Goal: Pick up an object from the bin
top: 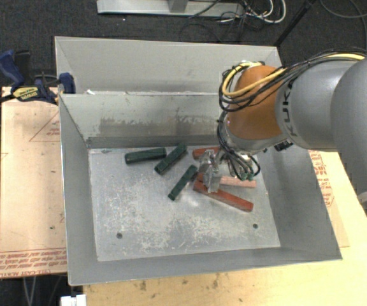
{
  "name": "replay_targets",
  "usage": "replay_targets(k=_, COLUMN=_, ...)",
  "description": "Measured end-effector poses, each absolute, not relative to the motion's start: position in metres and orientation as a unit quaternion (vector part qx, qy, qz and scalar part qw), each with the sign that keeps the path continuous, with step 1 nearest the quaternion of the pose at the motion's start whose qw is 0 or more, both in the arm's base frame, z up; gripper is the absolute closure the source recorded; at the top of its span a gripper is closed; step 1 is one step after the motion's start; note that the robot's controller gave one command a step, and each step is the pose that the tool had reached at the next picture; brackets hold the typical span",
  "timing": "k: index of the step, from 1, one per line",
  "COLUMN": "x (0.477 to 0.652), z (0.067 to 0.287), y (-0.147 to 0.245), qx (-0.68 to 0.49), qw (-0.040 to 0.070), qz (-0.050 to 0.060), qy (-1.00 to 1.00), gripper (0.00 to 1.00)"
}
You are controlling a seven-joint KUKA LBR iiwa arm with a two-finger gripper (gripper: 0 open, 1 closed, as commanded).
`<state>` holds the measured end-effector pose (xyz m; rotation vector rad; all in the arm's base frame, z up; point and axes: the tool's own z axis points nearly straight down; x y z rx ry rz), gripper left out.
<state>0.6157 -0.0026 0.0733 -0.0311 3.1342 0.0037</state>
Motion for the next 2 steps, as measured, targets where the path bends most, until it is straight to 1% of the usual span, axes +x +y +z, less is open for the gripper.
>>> replay_targets(k=1, x=0.616, z=0.074, y=-0.003, qx=-0.010, qw=0.004, qz=0.001, qy=1.000, gripper=1.00)
replay_targets(k=2, x=0.599, z=0.192, y=-0.044, qx=-0.072, qw=0.002, qz=0.000, qy=0.997, gripper=1.00)
